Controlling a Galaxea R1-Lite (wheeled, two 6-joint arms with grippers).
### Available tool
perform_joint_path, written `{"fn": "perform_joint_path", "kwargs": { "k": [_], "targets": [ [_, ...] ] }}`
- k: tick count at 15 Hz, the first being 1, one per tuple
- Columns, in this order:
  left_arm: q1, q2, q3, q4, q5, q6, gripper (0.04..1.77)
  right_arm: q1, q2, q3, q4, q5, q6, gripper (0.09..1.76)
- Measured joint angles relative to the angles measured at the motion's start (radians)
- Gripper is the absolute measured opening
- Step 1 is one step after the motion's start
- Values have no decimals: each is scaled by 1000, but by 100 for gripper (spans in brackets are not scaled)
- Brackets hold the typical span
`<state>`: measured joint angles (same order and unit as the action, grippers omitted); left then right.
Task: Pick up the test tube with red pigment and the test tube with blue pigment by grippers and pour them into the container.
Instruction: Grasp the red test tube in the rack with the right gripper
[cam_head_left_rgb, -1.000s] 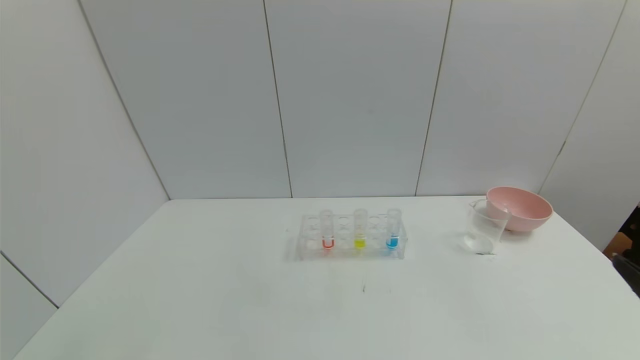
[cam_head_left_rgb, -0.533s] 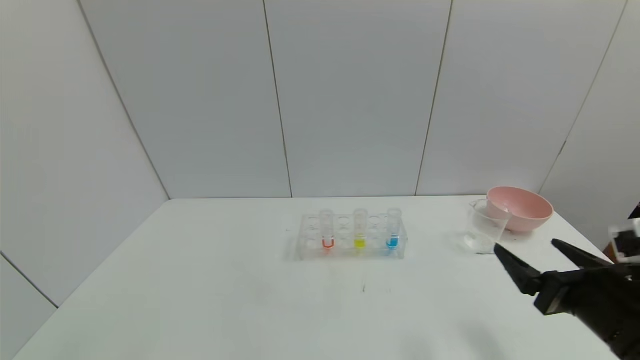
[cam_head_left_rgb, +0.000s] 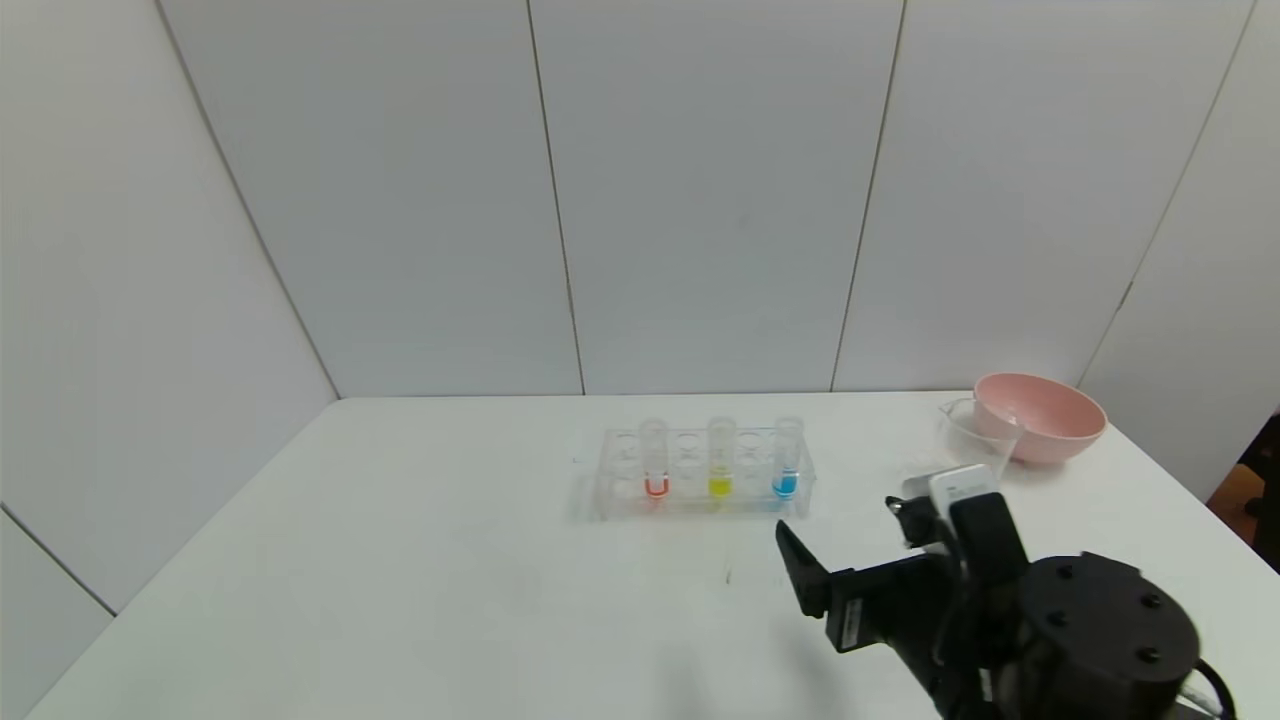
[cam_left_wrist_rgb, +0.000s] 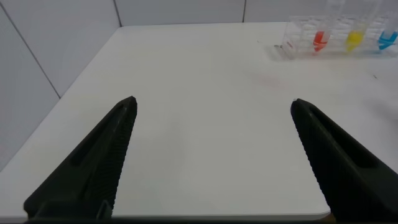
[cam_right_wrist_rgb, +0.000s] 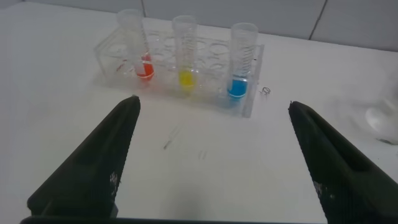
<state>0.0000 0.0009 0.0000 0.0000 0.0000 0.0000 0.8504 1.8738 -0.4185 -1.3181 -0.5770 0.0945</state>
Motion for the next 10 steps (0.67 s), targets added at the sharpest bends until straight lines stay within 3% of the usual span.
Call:
{"fn": "perform_joint_path", "kwargs": {
  "k": [6, 10],
  "targets": [
    [0, 0, 0, 0, 0, 0, 176, 88, 99, -339, 333, -34, 25, 171],
    [0, 0, 0, 0, 0, 0, 176, 99, 185, -538, 407, -20, 38, 171]
  ]
}}
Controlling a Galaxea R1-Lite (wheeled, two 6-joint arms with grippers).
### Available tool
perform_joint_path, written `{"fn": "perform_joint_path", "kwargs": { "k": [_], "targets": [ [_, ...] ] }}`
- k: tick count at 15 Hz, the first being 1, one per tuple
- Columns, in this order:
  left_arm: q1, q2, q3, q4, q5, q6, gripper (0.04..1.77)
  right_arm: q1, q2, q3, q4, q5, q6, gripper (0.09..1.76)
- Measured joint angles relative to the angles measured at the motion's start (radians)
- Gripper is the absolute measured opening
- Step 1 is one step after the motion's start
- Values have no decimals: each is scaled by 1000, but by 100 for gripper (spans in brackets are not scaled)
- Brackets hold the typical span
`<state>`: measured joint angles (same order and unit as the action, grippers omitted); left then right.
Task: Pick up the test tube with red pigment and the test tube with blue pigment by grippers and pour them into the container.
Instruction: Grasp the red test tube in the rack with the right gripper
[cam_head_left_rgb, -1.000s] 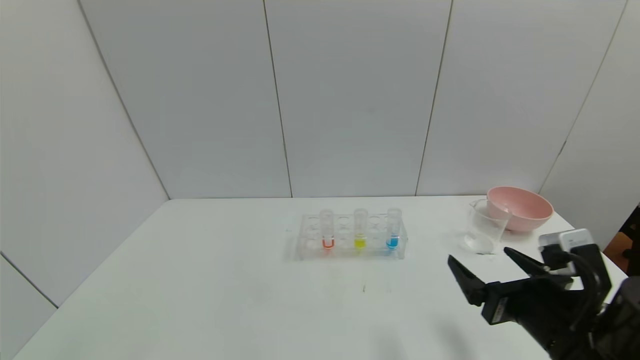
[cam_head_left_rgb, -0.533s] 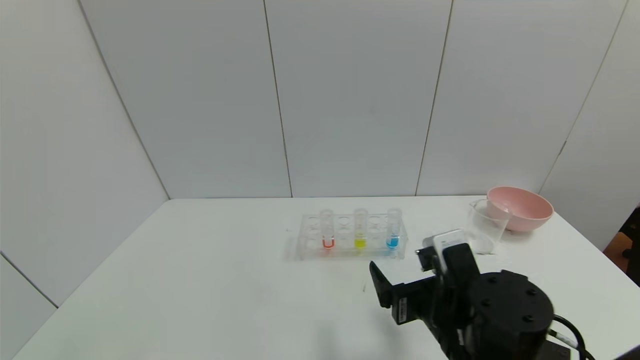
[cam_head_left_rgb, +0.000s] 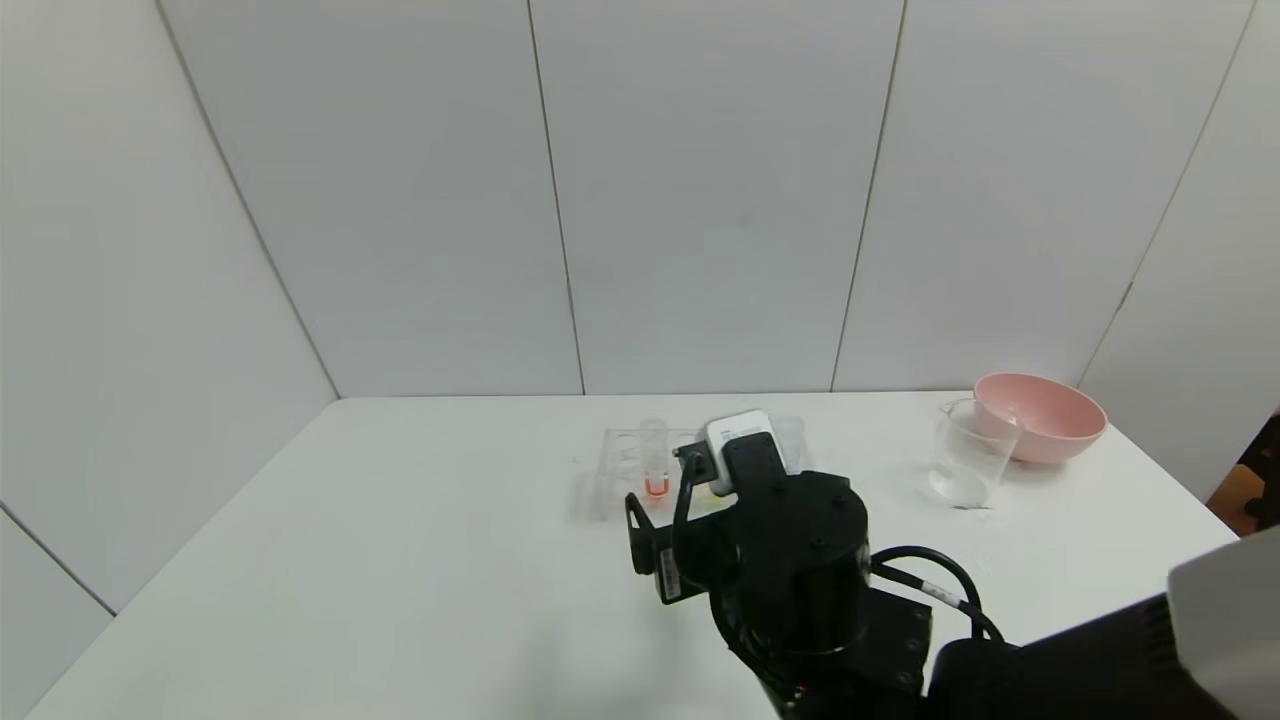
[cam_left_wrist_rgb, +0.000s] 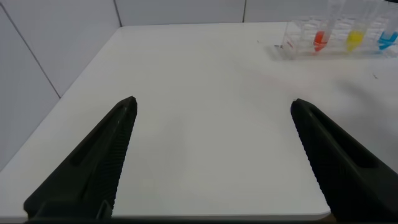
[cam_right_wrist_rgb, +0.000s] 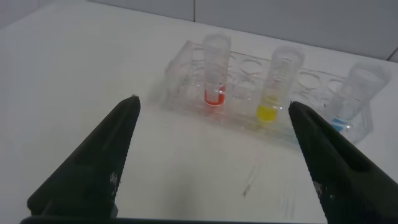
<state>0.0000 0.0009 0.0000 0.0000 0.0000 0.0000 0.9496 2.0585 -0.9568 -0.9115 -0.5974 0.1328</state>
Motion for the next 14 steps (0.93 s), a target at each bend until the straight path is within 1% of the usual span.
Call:
{"fn": "perform_joint_path", "kwargs": {
  "k": [7, 10, 14],
  "targets": [
    [0, 0, 0, 0, 0, 0, 176, -56, 207, -267, 37, 40, 1, 171],
    [0, 0, 0, 0, 0, 0, 176, -91, 263, -367, 111, 65, 1, 171],
    [0, 0, 0, 0, 0, 0, 176, -118, 337, -481, 139, 73, 4, 171]
  ]
}}
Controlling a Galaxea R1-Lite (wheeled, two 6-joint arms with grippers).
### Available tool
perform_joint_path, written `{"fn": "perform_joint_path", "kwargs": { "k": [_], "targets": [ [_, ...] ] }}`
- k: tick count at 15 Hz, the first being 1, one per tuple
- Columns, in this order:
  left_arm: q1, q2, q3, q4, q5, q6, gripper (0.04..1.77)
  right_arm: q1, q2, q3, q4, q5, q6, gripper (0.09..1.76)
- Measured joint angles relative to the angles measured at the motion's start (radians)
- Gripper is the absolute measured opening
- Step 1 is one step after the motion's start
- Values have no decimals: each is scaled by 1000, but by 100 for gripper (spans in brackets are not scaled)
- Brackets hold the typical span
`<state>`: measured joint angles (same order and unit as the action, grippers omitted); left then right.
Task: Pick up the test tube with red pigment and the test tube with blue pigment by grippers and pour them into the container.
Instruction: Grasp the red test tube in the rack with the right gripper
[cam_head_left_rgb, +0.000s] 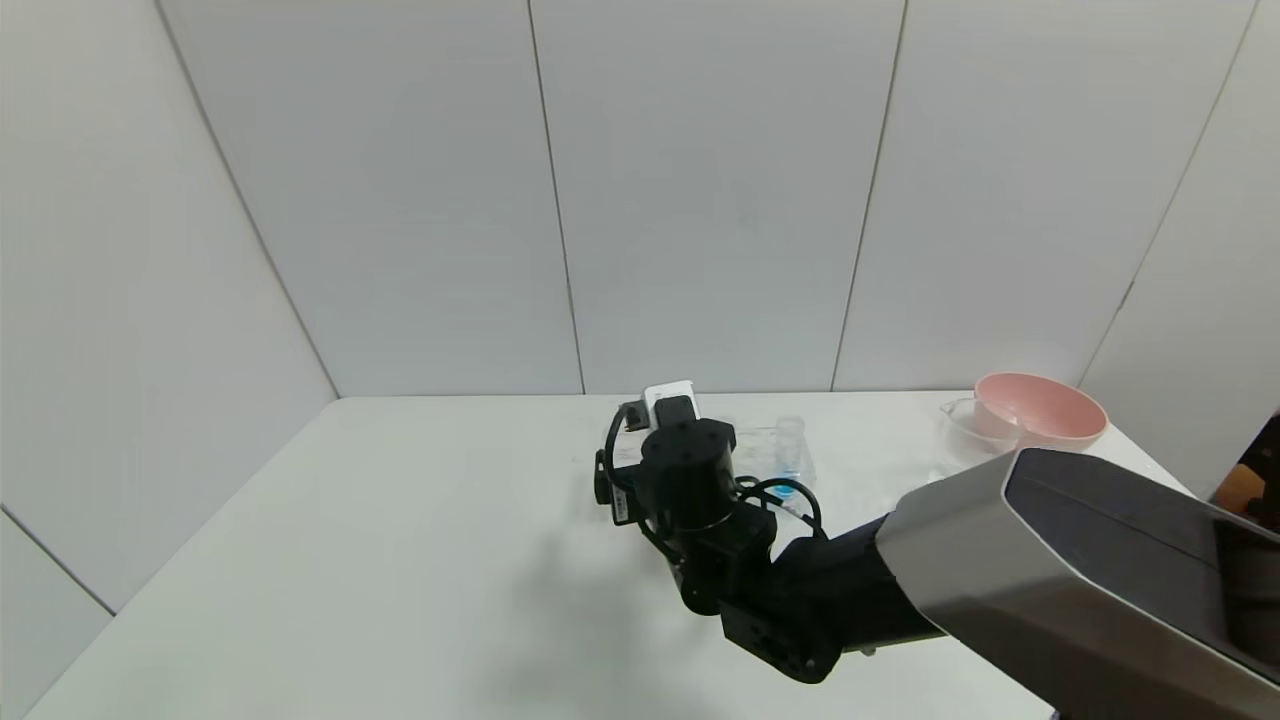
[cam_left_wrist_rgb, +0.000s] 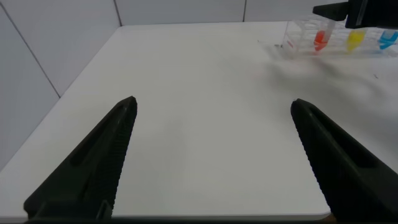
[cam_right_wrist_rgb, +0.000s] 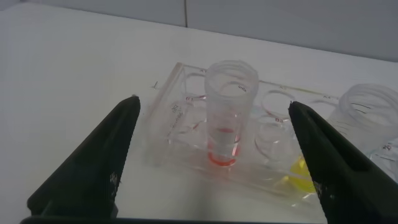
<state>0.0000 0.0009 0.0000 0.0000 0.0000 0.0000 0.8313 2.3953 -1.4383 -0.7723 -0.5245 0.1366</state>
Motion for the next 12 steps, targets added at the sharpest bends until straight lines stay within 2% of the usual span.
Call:
{"fn": "perform_joint_path", "kwargs": {
  "k": [7, 9, 12],
  "targets": [
    [0, 0, 0, 0, 0, 0, 176, -12, 60, -104, 45, 1, -3, 171],
    [0, 0, 0, 0, 0, 0, 176, -12, 59, -105, 44, -1, -3, 135],
    [0, 0, 0, 0, 0, 0, 176, -13, 53, -98, 43, -1, -3, 95]
  ]
}}
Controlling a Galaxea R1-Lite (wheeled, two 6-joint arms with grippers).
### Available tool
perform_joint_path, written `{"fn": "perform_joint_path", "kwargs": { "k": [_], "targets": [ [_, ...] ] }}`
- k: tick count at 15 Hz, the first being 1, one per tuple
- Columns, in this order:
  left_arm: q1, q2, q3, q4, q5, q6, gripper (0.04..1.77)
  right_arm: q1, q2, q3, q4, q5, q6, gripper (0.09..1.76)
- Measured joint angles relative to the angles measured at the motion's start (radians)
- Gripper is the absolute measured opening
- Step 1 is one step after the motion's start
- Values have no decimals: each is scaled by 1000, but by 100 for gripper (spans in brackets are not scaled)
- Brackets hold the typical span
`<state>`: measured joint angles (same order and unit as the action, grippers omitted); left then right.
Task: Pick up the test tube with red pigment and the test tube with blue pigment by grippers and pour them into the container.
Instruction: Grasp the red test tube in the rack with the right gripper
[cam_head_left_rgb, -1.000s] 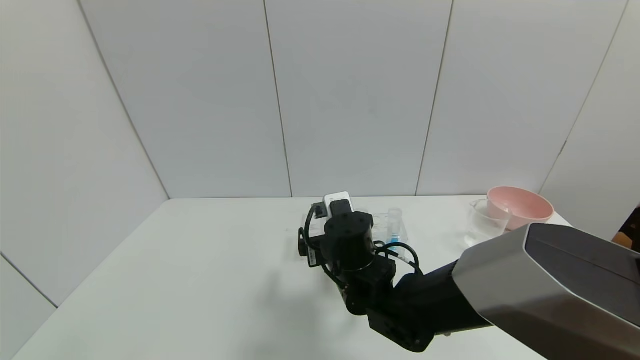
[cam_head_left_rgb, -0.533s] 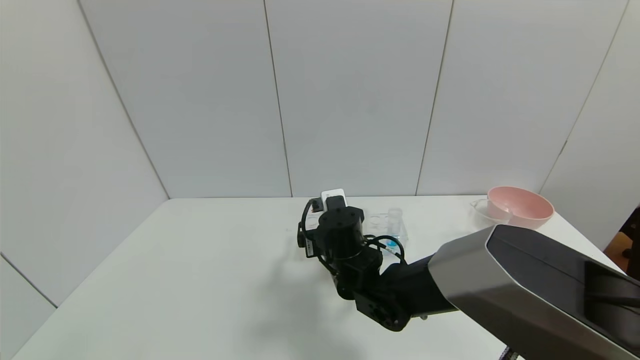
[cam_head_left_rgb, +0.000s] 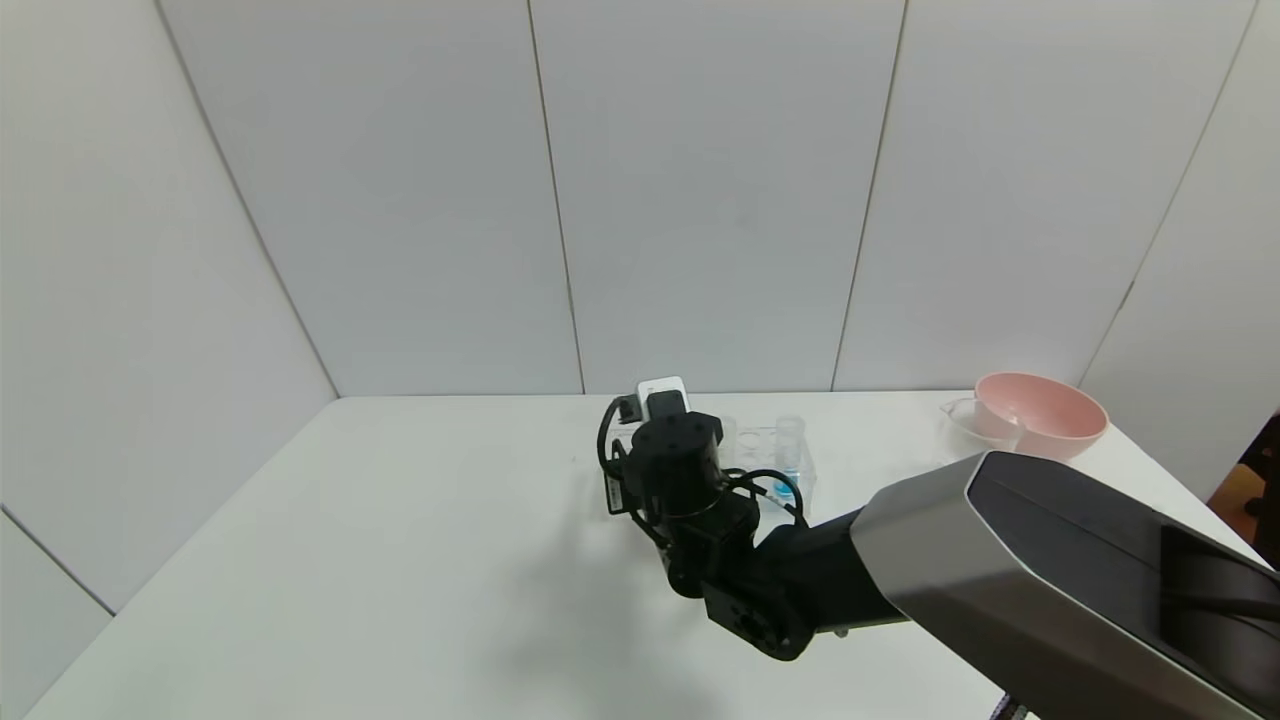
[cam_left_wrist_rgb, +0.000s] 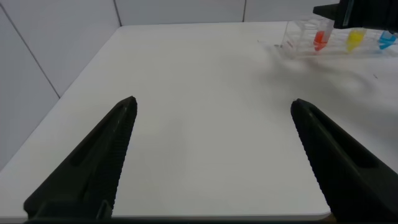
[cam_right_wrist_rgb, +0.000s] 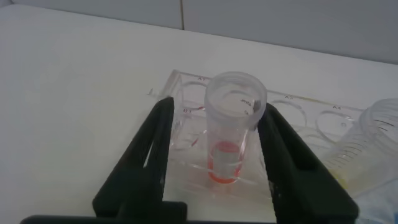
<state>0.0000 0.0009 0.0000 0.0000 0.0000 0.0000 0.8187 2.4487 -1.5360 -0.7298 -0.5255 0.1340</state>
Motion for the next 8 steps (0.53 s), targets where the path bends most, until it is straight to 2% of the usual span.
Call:
{"fn": "perform_joint_path", "kwargs": {
  "k": [2, 3, 8],
  "targets": [
    [0, 0, 0, 0, 0, 0, 176, -2, -1, 5, -4, -2, 0, 76],
    [0, 0, 0, 0, 0, 0, 176, -3, -2, 9, -7, -4, 0, 49],
    [0, 0, 0, 0, 0, 0, 176, 3, -10, 13, -7, -5, 0, 49]
  ]
}}
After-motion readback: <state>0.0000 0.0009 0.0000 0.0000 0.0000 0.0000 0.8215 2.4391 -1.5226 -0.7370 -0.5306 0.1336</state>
